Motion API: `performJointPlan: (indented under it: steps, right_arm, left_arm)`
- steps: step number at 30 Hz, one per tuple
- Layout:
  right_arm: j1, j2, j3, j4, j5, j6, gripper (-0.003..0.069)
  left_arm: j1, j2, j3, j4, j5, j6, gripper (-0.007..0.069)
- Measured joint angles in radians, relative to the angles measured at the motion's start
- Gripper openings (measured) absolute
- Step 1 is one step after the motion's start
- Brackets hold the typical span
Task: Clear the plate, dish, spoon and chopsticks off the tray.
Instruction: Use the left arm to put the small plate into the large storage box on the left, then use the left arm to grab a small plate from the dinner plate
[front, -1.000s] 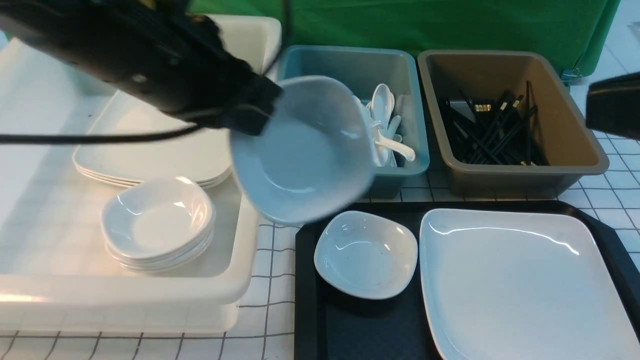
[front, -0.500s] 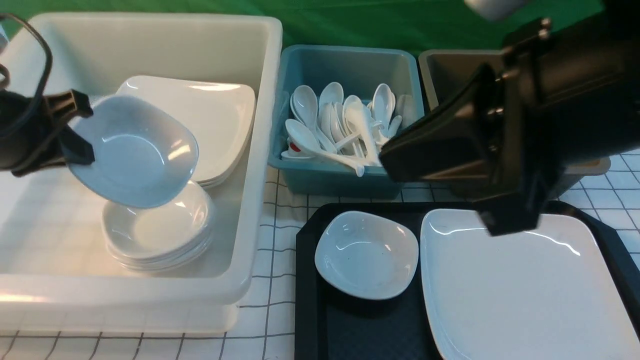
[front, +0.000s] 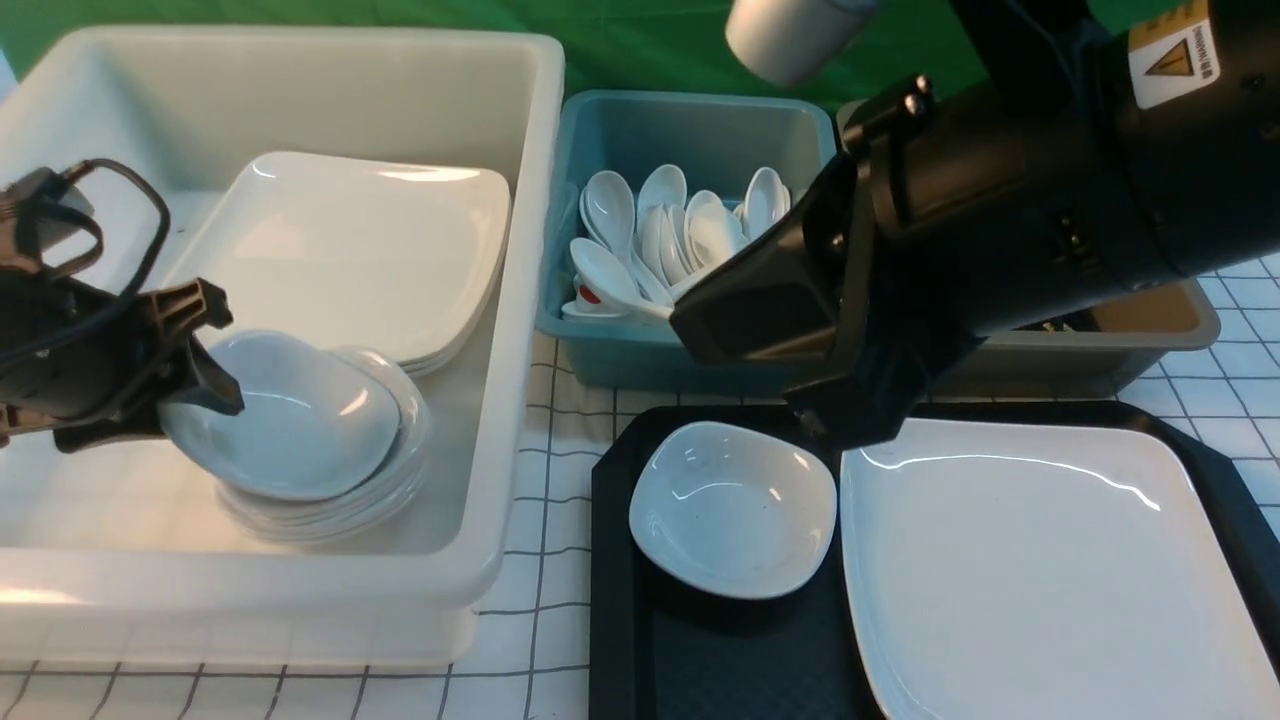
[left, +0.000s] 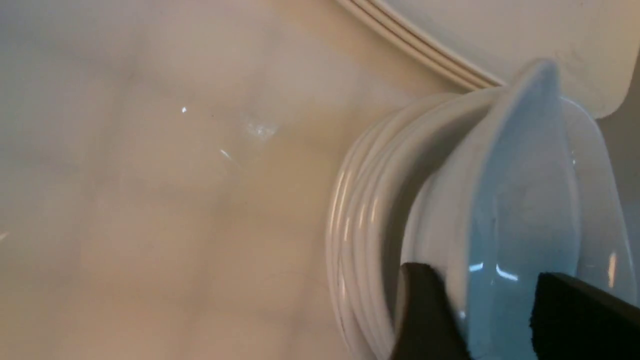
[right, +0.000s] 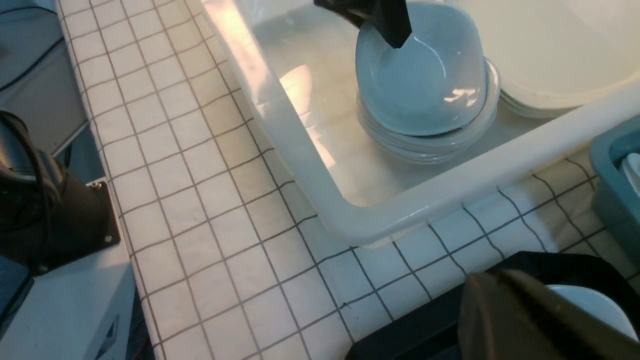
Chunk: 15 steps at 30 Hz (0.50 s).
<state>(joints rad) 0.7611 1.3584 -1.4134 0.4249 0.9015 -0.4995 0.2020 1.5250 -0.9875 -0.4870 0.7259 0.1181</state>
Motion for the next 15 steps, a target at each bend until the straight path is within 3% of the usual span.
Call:
performJointPlan:
  steps: [3,8,12,13,15]
  right_arm:
    - [0.001,0.0,0.0,-0.068,0.006,0.009,0.0009]
    - [0.001,0.0,0.0,-0.217,0.037,0.083,0.0009]
    - [-0.019,0.0,0.0,-0.425,0.143,0.181,0.0008]
    - [-0.041,0.0,0.0,-0.448,0.187,0.191,0.0005]
    - [-0.111,0.0,0.0,-0.469,0.253,0.192,0.0001]
  left_arm:
    - [0.0,-0.03,-0.095,0.164,0.128,-0.05,0.0414]
    - [0.0,-0.099,-0.23,0.276,0.205,-0.082,0.0374]
    - [-0.078,-0.151,-0.289,0.205,0.237,0.029,0.0188]
    - [-0.147,-0.157,-0.291,0.173,0.245,0.074,0.0101]
    - [-0.263,-0.154,-0.292,0.139,0.245,0.121,0.0034]
